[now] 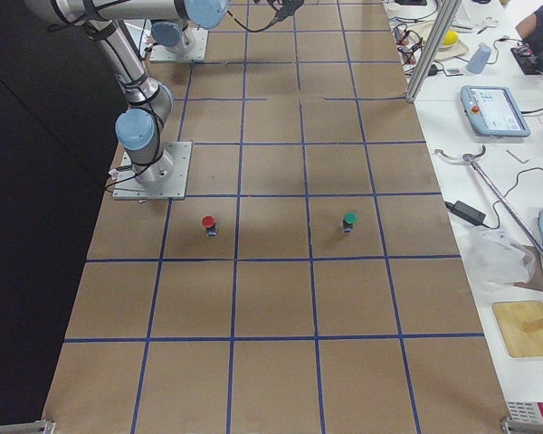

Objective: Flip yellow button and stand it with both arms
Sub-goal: 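Hold the button out with the left gripper while the right gripper approaches its yellow cap, then close the right gripper on the yellow cap and open the left gripper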

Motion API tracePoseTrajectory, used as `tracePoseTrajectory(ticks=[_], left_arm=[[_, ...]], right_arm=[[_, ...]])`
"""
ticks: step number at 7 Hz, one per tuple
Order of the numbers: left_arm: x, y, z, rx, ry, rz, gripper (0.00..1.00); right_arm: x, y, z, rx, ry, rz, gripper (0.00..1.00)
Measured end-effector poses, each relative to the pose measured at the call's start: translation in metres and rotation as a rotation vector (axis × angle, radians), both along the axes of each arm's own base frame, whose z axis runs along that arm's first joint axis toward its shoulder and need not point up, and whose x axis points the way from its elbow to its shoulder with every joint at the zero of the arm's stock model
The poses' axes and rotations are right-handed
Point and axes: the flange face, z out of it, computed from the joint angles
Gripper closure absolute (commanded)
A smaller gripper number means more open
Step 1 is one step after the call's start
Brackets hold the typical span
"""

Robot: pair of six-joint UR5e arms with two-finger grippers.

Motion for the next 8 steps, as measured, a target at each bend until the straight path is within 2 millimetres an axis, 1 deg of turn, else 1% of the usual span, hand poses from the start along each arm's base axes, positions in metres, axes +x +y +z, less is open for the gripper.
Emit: tracePoseTrajectory(ticks=[1,2,3,4,5,6,7,8], left_arm=[[0.0000,-0.0001,0.0004,-0.001,0.000,0.000,0.97],[0.0000,-0.0001,0.0007,-0.003,0.000,0.000,0.97],[0.0000,-0.0001,0.0012,-0.004,0.000,0.000,0.97],[0.0000,-0.0001,0.0016,-0.005,0.000,0.000,0.97],[0.0000,-0.0001,0.0017,-0.006,0.000,0.000,0.97],[0.0000,-0.0001,0.0019,-0.007,0.000,0.000,0.97],[-0.0002,0.0001,0.0023,-0.010,-0.001,-0.001,0.97],[-0.0005,0.0006,0.0028,-0.012,-0.001,-0.001,0.97]], right_arm=[[0.0027,-0.0017,-0.0033,0.018,-0.001,0.002,0.06],[0.0032,-0.0042,-0.0066,0.036,0.000,-0.001,0.13],[0.0032,-0.0054,-0.0082,0.048,0.001,-0.005,0.23],[0.0033,-0.0056,-0.0089,0.053,0.002,-0.006,0.38],[0.0033,-0.0054,-0.0093,0.057,0.002,-0.006,0.49],[0.0033,-0.0050,-0.0095,0.062,0.002,-0.006,0.65],[0.0034,-0.0047,-0.0094,0.064,0.001,-0.006,0.71],[0.0034,-0.0046,-0.0093,0.065,0.000,-0.006,0.71]])
